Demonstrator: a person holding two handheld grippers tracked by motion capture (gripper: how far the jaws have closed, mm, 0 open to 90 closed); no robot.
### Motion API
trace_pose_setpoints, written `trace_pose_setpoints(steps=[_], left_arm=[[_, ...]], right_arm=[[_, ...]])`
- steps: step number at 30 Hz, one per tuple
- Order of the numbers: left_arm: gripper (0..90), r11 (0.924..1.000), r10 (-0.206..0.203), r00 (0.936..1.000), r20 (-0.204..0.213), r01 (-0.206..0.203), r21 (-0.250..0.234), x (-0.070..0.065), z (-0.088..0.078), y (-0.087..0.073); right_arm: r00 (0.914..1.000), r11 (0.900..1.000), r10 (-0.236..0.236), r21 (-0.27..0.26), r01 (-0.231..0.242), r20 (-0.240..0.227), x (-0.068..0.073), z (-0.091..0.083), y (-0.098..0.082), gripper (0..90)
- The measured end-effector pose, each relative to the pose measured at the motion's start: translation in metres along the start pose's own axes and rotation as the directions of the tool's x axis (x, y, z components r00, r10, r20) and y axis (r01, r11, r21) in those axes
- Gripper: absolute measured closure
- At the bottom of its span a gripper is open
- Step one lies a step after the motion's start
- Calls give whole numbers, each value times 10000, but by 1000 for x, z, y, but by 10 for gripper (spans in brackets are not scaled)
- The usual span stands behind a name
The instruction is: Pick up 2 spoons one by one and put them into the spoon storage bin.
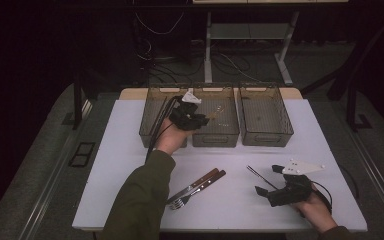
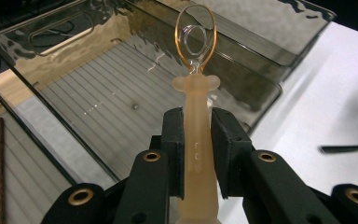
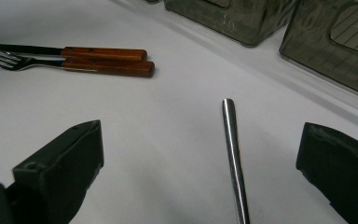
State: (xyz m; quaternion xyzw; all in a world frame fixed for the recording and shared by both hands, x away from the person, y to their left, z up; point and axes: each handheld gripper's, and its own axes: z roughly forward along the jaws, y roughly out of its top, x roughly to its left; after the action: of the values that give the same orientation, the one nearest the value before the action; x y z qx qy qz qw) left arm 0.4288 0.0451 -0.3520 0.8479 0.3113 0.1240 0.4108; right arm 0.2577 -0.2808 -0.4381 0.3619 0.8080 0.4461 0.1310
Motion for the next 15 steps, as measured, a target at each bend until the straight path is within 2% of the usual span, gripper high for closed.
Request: trace_pose_setpoints(steps=[3,9,12,15], left_arm=[[752,9999,-162,9998,-110,163,34,3,9,3],[752,9975,-384,9983,-434,409,577,9,24,5],[751,9952,-649,9965,-525,686,705,10,32,4],[751,9922,-601,9962,-637,665,1050,11,38,1]], right_arm=[[10000,10000,13,5,-13,-17,0,0,0,9],[10000,10000,-20,-7,20,-38,0,0,0,9],[10000,10000,-31,-17,31,-60,1,-1,0,9],[10000,10000,-22,-15,22,-61,1,-1,0,9]])
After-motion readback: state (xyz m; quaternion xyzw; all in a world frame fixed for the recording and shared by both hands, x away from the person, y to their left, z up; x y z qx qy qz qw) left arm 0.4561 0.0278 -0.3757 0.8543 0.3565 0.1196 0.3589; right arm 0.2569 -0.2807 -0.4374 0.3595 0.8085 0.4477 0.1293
